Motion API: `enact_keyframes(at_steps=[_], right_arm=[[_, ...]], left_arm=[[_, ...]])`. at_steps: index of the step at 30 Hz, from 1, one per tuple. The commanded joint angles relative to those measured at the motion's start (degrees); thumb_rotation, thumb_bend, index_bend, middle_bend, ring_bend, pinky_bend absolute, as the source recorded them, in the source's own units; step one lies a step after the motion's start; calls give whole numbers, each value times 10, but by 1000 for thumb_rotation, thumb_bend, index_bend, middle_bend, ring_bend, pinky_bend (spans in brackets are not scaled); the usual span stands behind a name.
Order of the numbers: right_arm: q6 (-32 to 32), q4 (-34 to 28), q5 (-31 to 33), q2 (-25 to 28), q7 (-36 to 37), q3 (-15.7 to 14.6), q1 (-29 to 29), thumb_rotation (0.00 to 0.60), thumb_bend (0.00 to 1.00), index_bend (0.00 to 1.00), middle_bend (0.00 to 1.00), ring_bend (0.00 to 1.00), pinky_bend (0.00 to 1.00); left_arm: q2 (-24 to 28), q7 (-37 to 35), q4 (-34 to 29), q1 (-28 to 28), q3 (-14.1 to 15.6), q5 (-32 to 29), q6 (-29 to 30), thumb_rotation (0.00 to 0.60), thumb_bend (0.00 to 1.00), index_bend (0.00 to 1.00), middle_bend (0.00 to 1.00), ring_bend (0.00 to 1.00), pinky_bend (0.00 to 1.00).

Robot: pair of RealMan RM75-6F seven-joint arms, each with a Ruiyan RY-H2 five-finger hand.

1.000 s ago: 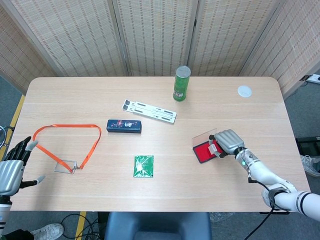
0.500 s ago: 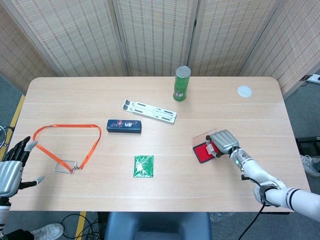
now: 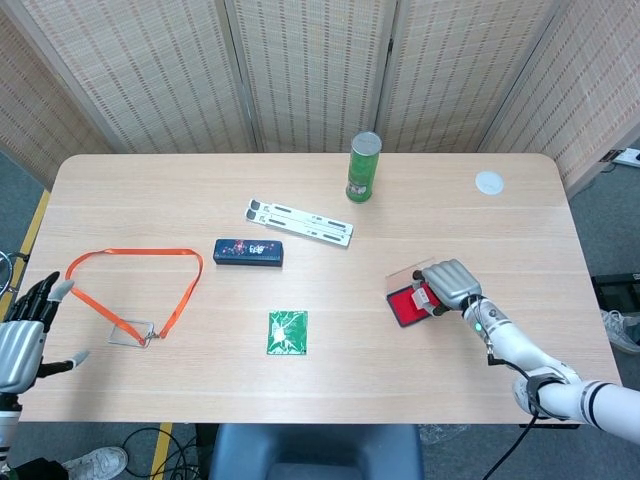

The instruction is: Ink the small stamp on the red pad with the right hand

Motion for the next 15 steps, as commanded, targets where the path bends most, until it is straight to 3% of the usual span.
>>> enact_keyframes(at_steps=[1,6,15], right_arm=[[44,-76,-34,54,0,2,-18,600,468,699,813,607,380],[70,-149,-69,98,-39,-21,-35,600,467,699,812,607,379],[58,-147,-62,62,-126,-61,-41,600,466,699,804,607,363]], left_arm=[[-2,4,0,-1,0,-1,-2,600,88,0,0,0,176],[-7,17,-1,-2,2,0,-3,600,88,0,0,0,176],[-10,25,0,-5,0,-7,-11,600,88,0,0,0,176]])
